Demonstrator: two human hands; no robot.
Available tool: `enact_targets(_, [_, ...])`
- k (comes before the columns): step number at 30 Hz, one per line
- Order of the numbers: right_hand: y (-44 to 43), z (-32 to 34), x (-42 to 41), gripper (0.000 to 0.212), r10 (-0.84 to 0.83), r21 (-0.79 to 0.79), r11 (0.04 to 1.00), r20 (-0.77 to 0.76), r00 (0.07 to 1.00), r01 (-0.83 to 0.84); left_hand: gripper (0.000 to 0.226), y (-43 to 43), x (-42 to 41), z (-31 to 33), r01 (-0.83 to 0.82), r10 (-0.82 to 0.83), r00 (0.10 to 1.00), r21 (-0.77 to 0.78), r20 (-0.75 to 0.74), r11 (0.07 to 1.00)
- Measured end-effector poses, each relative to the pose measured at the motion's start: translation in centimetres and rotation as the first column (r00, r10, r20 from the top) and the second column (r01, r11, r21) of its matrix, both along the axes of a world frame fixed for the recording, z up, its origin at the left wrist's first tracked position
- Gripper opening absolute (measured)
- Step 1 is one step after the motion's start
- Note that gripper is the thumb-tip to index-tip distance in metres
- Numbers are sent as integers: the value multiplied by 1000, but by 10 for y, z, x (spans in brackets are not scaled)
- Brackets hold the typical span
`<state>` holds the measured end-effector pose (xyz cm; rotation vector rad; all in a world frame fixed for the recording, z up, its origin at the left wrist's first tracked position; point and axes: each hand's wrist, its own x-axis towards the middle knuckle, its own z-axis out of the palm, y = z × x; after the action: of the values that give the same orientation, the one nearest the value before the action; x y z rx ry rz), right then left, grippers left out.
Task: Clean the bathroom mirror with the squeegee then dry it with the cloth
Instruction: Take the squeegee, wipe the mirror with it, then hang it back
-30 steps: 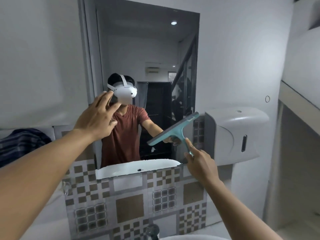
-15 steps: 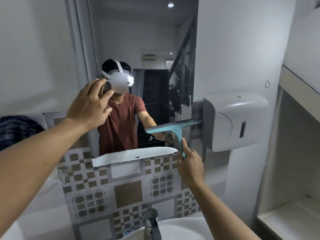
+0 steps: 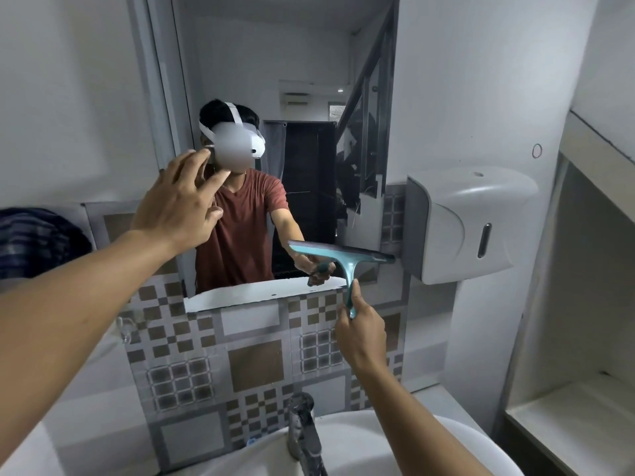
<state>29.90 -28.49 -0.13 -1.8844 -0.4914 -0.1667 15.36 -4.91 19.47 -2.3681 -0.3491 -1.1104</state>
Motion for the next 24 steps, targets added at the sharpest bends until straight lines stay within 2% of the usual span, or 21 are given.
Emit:
enact_targets(7, [22, -12, -32, 63, 136, 142, 984, -183, 974, -111, 65, 2, -2, 0, 4, -4, 1000, -11, -6, 1000])
enact_targets(12, [54, -24, -52, 62, 186, 258, 960, -302, 935, -108, 63, 7, -1, -2, -15, 15, 1000, 6, 5, 1000])
enact_targets(20, [77, -16, -76, 61, 236, 352, 930, -350, 907, -106, 70, 12, -2, 0, -3, 3, 1000, 30, 3, 1000])
enact_targets(24, [77, -18, -87, 65, 234, 305, 941, -283, 930, -144, 65, 15, -3, 2, -12, 11, 1000, 48, 14, 999])
